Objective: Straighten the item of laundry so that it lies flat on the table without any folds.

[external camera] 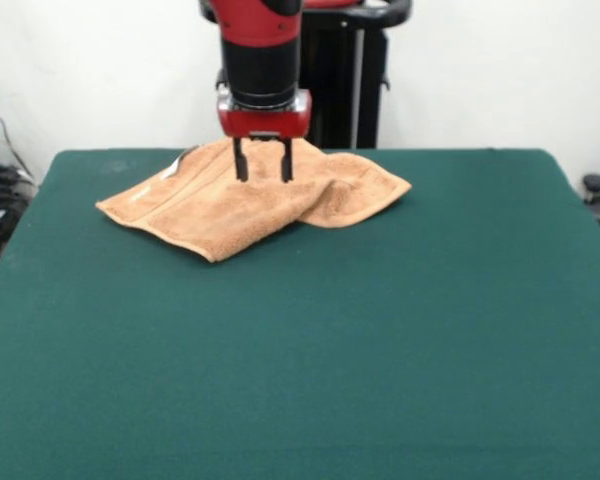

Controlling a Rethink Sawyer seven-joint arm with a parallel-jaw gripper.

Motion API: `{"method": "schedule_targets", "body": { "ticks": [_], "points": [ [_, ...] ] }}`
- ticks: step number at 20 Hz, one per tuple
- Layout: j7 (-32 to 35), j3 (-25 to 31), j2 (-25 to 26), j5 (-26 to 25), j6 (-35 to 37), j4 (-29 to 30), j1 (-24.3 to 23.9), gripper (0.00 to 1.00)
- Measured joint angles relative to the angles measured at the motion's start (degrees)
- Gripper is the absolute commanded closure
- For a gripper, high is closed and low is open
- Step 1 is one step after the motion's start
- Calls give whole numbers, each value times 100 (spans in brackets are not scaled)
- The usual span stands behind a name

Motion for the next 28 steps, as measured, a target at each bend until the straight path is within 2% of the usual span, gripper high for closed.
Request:
{"method": "schedule_targets", "body": {
  "ticks": [10, 28],
  "points": [
    [0, 1, 186, 144, -1, -112, 387, 0],
    [0, -3, 531, 356, -1, -360, 459, 0]
  ]
}}
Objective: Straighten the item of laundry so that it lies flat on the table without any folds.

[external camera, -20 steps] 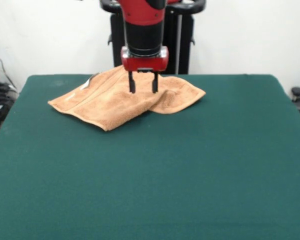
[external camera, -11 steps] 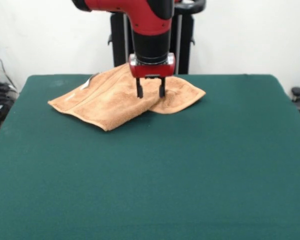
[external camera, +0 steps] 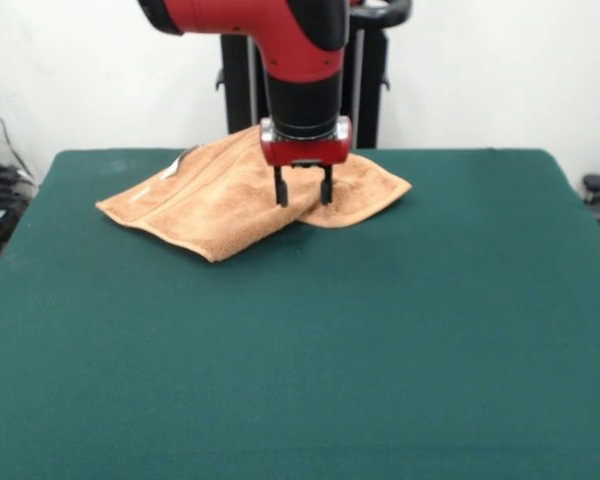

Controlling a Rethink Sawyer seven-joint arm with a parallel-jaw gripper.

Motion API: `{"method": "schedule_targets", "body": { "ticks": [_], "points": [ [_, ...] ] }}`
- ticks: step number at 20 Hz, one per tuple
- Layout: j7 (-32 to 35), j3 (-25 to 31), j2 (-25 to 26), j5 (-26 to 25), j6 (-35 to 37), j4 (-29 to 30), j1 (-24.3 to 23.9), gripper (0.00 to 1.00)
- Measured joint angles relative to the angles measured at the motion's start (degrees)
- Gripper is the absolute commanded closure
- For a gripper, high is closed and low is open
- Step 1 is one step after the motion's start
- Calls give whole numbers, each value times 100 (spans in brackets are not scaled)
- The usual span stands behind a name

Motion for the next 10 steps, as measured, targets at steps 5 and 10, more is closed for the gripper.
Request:
{"method": "schedule_targets", "body": {
  "ticks": [5, 10],
  "points": [
    [0, -46, 125, 113, 1, -156, 123, 0],
    [0, -111, 256, 157, 1, -271, 211, 0]
  ]
}}
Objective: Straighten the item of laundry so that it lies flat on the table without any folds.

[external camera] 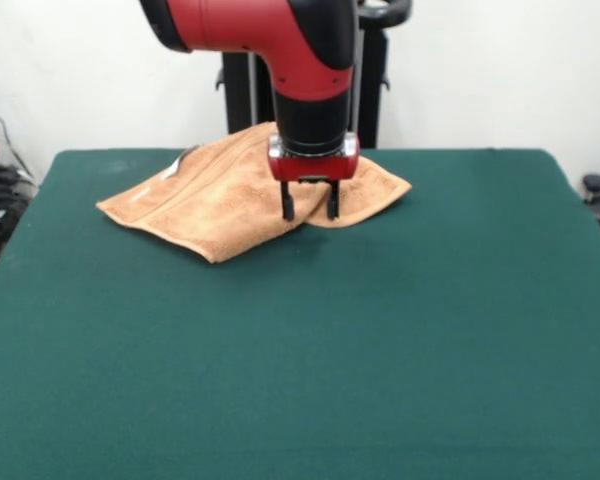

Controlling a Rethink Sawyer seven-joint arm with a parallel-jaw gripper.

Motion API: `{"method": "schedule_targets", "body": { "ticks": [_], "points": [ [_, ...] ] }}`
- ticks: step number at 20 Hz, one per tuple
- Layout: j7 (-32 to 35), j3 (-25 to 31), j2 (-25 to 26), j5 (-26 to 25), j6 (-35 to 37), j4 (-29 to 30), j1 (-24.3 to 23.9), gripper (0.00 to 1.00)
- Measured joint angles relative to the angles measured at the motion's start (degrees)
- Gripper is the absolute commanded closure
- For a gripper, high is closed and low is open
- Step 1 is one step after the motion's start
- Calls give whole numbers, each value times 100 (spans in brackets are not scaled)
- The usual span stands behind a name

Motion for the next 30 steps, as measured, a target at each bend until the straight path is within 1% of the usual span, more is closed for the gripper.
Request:
{"method": "schedule_targets", "body": {
  "ticks": [14, 30],
  "points": [
    [0, -206, 155, 83, -1, -119, 45, 0],
    [0, -221, 173, 82, 60, -335, -60, 0]
  ]
}}
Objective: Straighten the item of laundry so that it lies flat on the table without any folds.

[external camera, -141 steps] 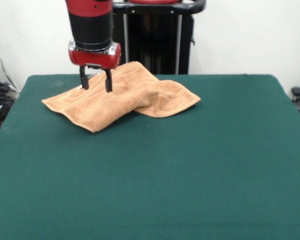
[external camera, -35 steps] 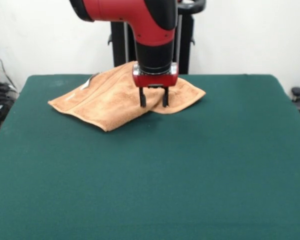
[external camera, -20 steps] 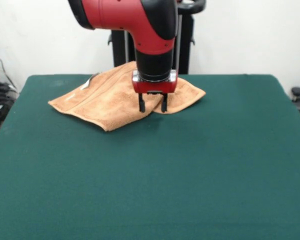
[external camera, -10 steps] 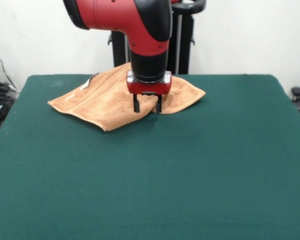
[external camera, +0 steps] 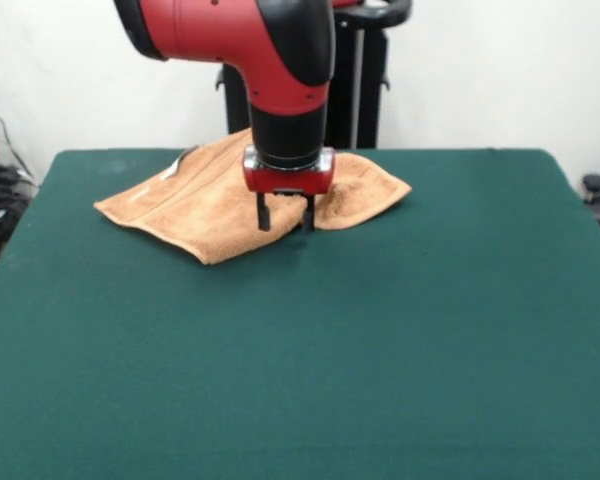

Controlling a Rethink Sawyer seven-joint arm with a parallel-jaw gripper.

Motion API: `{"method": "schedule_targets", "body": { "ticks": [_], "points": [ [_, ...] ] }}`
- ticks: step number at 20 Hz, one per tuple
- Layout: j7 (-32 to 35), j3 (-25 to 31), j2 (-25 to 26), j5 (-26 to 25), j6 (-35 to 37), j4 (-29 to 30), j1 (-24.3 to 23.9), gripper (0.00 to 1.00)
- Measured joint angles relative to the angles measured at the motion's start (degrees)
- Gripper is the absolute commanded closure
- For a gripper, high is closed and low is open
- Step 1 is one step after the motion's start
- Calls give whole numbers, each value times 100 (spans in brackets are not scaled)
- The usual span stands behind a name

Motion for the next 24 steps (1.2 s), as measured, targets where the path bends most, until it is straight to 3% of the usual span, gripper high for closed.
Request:
{"method": "schedule_targets", "body": {
  "ticks": [24],
  "points": [
    [0, -2, -2, -4, 188, -512, -514, 0]
  ]
}}
